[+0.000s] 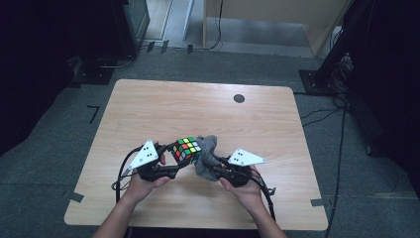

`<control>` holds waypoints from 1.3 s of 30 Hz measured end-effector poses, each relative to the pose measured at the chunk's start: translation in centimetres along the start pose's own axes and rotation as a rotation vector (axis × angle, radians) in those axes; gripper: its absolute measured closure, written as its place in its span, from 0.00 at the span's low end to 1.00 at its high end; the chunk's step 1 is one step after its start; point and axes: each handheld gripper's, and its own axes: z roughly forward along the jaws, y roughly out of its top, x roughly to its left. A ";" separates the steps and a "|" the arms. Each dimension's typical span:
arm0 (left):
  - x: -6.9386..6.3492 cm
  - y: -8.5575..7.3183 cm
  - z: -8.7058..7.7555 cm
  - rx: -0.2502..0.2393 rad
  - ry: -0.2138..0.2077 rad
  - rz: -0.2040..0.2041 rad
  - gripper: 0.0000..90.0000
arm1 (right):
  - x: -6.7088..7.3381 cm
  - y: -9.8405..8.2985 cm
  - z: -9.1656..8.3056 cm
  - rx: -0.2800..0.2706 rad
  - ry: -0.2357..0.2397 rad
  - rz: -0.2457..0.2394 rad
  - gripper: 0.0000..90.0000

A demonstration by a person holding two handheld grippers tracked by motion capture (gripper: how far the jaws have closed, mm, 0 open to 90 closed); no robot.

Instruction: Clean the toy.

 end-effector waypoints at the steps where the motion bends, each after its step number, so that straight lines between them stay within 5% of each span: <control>1: 0.0 0.0 0.1 0.000 -0.001 0.000 0.38 | 0.0 0.1 -0.1 -0.007 -0.002 0.005 0.80; 10: 0.1 0.2 -0.2 -0.011 -0.013 -0.010 0.38 | 0.8 -1.0 1.3 0.099 0.057 -0.049 0.79; 19: 0.0 0.0 0.1 0.005 -0.051 -0.009 0.38 | -0.5 0.5 -0.8 -0.055 0.024 -0.017 0.80; 22: -0.1 0.1 0.2 0.008 -0.051 -0.006 0.38 | -0.4 0.2 -0.6 -0.041 0.046 -0.008 0.80; 27: 0.0 0.2 0.0 -0.004 -0.044 -0.014 0.38 | 0.0 -0.6 0.6 0.057 0.079 -0.034 0.80; 35: 0.0 0.0 0.2 0.001 -0.044 -0.013 0.38 | -0.9 0.4 -0.9 -0.055 0.047 0.003 0.80; 39: 0.0 0.0 0.2 0.002 -0.046 -0.013 0.38 | -0.3 0.0 -0.1 -0.016 0.063 -0.032 0.79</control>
